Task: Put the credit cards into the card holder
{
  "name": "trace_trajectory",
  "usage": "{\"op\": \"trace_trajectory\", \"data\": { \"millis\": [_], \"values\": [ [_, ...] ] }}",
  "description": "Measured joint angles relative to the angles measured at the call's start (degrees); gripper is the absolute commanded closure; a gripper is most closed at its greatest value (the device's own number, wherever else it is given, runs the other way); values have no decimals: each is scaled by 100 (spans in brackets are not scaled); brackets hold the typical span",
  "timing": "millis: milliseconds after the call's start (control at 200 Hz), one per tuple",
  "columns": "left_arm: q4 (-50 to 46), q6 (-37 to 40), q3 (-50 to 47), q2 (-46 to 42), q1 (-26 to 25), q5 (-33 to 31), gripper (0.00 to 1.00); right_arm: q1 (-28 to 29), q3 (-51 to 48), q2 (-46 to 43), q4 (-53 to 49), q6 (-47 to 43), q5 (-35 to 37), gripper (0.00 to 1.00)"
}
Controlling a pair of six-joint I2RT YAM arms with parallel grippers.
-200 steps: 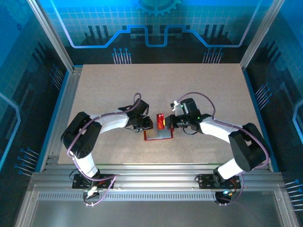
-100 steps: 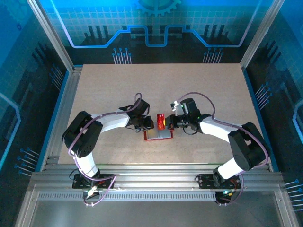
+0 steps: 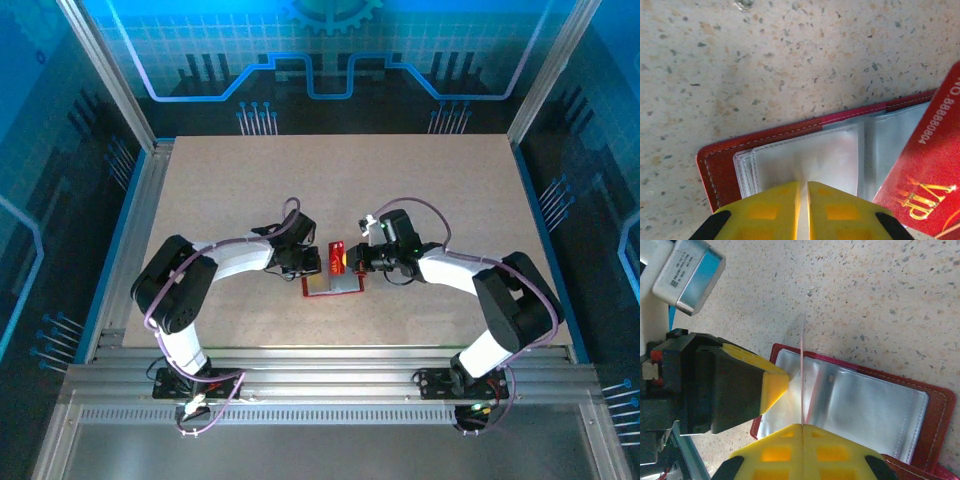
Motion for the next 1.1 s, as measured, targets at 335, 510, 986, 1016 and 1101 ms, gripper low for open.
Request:
{"op": "trace_trajectory", "data": {
  "millis": [335,510,986,1016,1101],
  "values": [
    [-9,0,-11,-11,0,-15,85,0,-20,227,280,157,-50,100],
    [0,-2,-20,-11,0,-15,85,0,-90,299,461,280,-153,100],
    [63,-2,-70,-22,2,-13,85,20,-354,361,601,417,-208,100],
    [66,-2,-70,-22,2,-13,85,26,-378,361,590,420,-208,100],
    [70,-2,-76,-26,13,-11,85,76,-404,361,501,413,-210,100]
  ]
}}
